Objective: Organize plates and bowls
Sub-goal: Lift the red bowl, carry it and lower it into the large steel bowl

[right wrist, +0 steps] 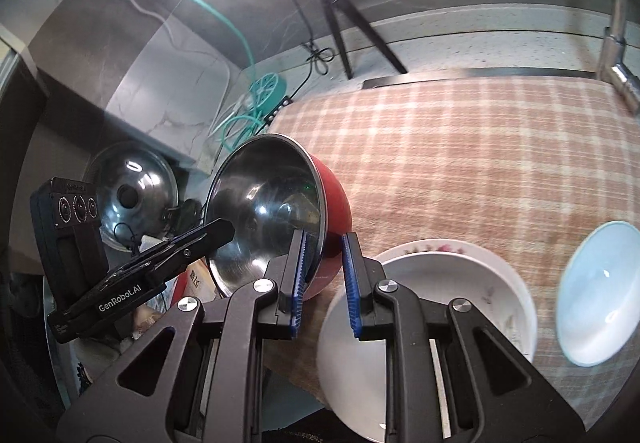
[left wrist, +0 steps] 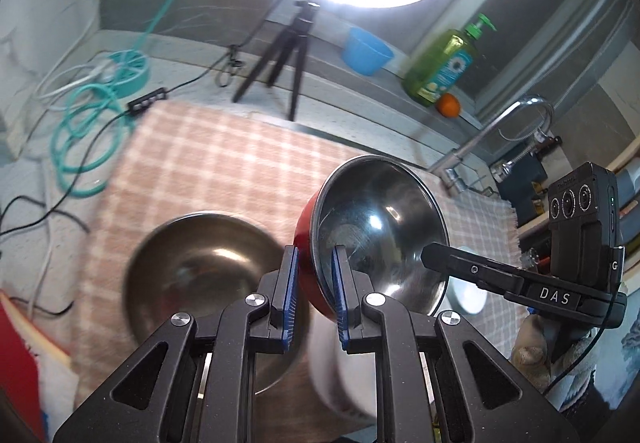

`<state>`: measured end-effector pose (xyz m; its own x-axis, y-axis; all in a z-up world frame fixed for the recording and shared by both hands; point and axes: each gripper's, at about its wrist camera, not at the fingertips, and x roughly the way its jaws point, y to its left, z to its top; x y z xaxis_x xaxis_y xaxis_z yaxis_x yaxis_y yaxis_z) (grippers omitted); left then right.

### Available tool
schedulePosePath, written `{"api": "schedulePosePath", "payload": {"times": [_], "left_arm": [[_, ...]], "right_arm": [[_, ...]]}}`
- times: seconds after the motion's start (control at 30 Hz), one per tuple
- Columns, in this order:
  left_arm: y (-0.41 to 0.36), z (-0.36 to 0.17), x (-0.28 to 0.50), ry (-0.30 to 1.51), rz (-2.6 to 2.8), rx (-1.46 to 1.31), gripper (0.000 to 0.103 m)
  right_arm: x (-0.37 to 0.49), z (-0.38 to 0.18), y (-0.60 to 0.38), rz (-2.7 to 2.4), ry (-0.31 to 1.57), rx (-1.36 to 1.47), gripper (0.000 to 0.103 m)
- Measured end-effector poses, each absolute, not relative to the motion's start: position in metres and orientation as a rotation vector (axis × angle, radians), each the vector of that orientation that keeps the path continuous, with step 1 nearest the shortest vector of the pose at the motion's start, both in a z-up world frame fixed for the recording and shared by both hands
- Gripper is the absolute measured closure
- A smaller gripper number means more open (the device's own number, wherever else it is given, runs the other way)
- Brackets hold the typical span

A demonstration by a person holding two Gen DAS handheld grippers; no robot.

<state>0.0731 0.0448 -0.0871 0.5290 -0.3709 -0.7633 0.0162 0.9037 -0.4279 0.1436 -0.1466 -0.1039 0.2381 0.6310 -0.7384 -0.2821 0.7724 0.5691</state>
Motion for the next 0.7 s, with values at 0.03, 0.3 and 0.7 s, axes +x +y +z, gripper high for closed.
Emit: {"api": "schedulePosePath", "payload": {"times": [0.03, 0.3, 0.7], "left_arm": [[0.05, -0.088, 0.071, 0.993, -0.228, -0.401, 0.089], [0.086, -0.104, 0.054, 1.025, -0.164, -0.422, 0.089], [0.108, -0.129, 0.048, 1.089, -0.113, -0.396, 0.089]], "right_arm": [[0.143, -0.105, -0.139, 0.653, 1.18, 0.34, 0.084], [0.14, -0.119, -0.09, 0.701, 1.222, 0.26, 0.084], [0.139, -0.147, -0.041, 0.706, 1.278, 0.111, 0.084]]}}
